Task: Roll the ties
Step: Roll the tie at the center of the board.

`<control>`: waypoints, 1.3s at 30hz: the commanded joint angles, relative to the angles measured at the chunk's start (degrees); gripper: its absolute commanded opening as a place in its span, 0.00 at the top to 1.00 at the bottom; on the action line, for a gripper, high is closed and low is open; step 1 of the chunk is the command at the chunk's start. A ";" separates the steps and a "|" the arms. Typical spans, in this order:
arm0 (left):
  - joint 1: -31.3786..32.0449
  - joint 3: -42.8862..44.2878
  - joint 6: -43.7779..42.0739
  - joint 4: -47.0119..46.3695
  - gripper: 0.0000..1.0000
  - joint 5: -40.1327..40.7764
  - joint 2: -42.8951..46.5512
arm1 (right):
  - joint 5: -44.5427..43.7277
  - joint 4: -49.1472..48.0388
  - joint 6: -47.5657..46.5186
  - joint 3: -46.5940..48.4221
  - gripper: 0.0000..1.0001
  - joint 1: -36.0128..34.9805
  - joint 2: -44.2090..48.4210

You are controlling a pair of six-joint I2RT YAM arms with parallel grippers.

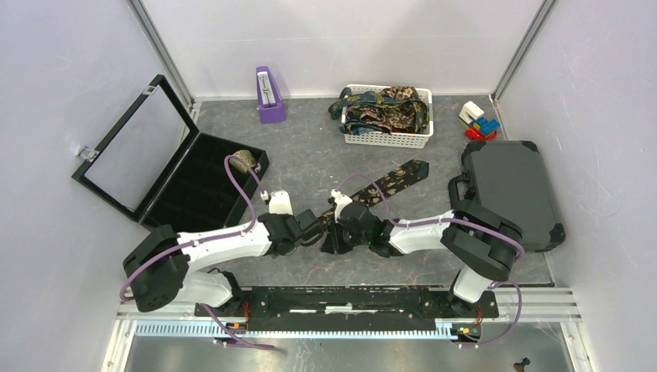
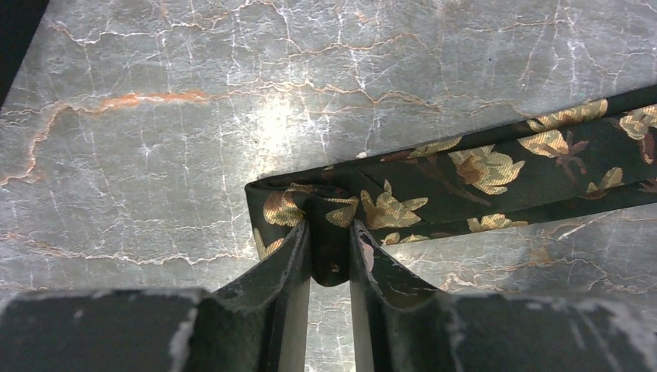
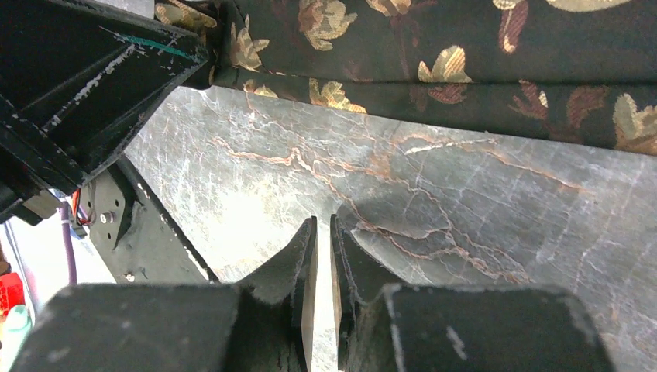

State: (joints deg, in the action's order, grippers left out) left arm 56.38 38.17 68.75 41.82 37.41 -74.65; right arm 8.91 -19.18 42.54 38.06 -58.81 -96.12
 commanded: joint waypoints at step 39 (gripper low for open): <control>0.13 1.97 0.52 -3.24 0.98 0.16 1.77 | -2.06 0.93 -1.41 1.30 0.83 0.27 3.81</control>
State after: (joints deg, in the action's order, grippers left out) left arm 56.38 40.73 68.16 39.05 35.92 -74.02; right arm 7.42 -17.98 42.09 37.47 -58.74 -93.69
